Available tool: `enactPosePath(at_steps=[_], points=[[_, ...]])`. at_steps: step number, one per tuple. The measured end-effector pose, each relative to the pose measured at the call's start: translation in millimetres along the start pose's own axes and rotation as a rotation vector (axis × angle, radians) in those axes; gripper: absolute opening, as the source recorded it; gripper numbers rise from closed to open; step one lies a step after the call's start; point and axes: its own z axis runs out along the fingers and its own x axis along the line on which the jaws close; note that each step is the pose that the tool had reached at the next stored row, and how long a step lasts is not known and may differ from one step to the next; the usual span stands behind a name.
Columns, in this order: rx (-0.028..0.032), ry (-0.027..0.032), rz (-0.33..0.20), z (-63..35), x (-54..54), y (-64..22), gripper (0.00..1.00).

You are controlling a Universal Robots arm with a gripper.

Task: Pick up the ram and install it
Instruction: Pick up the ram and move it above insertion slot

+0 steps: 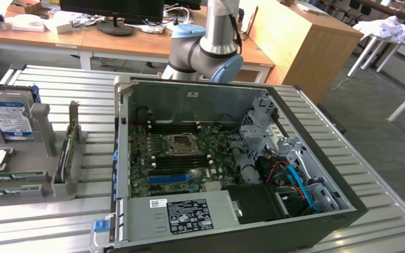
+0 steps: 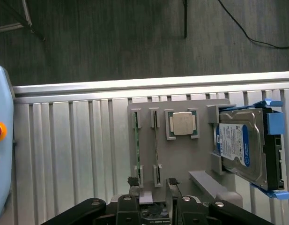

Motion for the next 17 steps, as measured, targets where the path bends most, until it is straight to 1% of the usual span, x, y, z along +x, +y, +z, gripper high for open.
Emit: enactPosePath(at_steps=[4,7,17], points=[[-0.0001,0.0,0.0,0.0,0.0,0.0,0.36],[0.0002,-0.0001,0.0,2.1,0.1,-0.1,0.36],[0.0004,0.0,0.0,17.7,0.4,-0.8,0.36]])
